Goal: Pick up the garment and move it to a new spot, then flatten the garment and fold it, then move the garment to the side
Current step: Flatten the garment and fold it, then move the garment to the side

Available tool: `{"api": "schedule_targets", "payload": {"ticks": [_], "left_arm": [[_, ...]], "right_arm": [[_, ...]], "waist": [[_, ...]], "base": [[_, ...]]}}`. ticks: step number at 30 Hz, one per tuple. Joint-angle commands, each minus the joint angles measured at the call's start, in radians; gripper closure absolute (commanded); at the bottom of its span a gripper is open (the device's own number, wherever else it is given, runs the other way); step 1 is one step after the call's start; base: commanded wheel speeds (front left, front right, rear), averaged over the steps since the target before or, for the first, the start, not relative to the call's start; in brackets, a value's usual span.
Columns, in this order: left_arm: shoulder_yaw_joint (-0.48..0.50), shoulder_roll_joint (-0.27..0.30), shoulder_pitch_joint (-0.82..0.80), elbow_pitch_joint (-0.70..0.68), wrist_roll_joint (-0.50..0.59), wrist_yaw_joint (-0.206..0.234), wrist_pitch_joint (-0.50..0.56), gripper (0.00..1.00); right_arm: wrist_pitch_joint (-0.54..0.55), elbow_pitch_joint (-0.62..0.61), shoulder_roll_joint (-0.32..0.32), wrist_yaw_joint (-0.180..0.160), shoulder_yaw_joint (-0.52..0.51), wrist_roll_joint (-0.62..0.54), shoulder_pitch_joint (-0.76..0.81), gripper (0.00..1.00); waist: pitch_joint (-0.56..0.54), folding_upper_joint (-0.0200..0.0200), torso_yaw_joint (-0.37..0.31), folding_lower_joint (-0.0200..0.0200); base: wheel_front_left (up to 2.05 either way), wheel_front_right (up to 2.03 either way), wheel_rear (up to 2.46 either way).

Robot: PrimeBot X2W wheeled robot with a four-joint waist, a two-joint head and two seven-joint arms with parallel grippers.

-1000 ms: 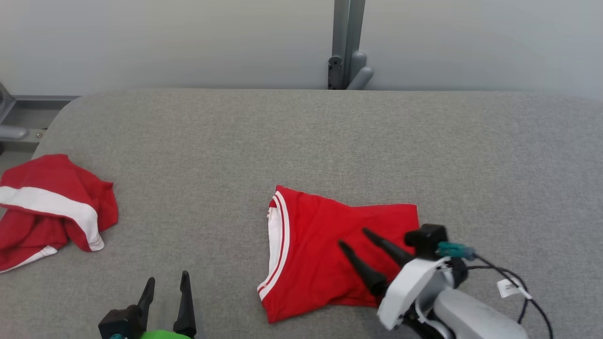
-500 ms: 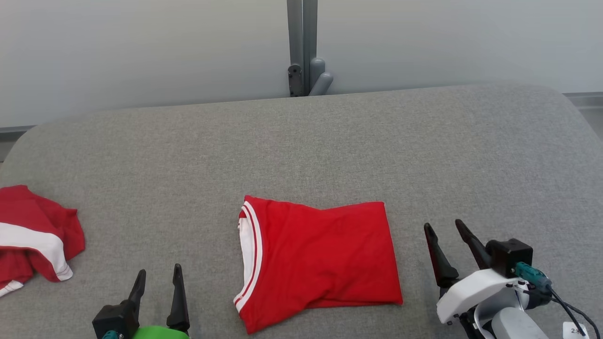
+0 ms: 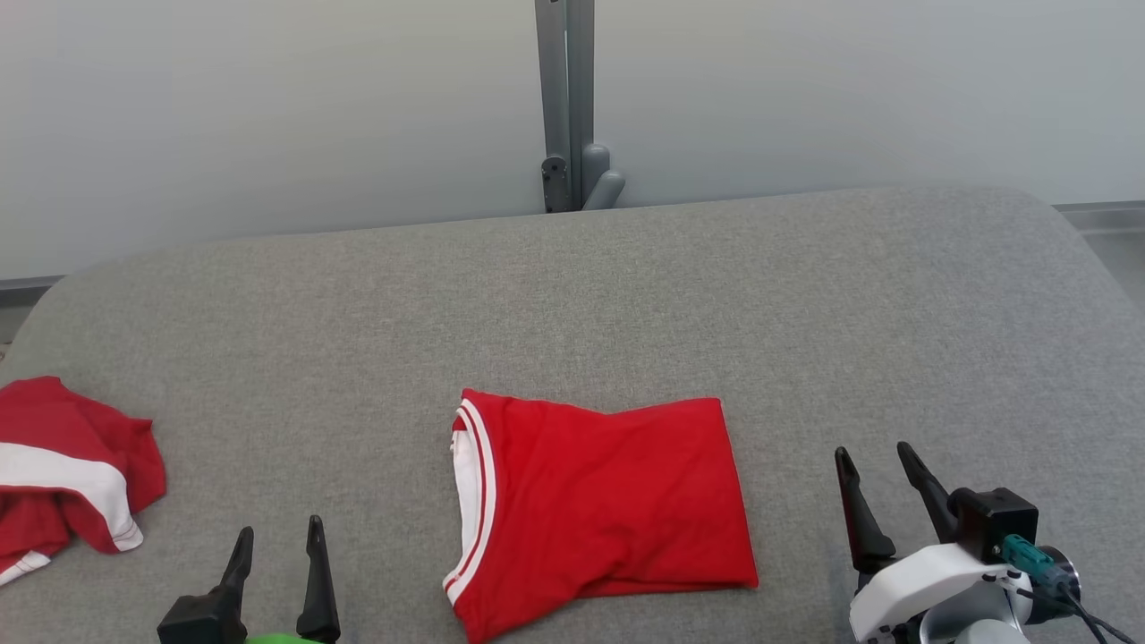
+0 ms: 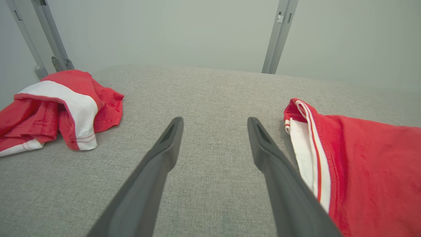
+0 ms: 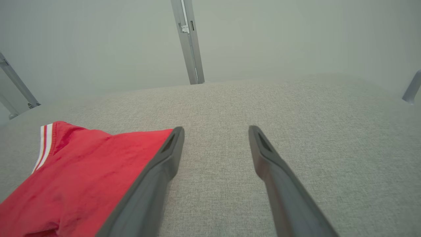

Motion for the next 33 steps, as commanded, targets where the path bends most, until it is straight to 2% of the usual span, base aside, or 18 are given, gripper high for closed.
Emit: {"api": "schedule_targets", "payload": {"ticks": [1,11,23,33], "left_arm": [[0.009,0.004,0.017,-0.001,0.005,-0.004,0.000,0.00],[0.025,0.004,0.037,-0.012,0.018,-0.020,0.000,0.00],[-0.001,0.004,0.041,-0.012,0.017,-0.017,0.000,0.00],[-0.044,0.004,0.017,-0.011,-0.006,-0.009,0.000,0.00]], "right_arm": [[-0.004,-0.007,0.003,-0.001,-0.007,-0.006,0.014,0.00],[-0.004,-0.017,0.013,-0.001,-0.017,-0.004,0.046,0.00],[-0.004,-0.017,0.016,-0.001,-0.013,0.006,0.052,0.00],[-0.004,0.003,0.017,-0.001,0.012,0.035,0.022,0.00]], "waist": [[-0.009,0.0000,-0.002,0.0000],[-0.018,0.0000,-0.007,0.0000],[-0.009,0.0000,-0.001,0.0000],[0.046,0.0000,0.041,0.0000]], "base": [[0.00,0.00,0.00],[0.00,0.00,0.00],[0.00,0.00,0.00],[0.00,0.00,0.00]]}}
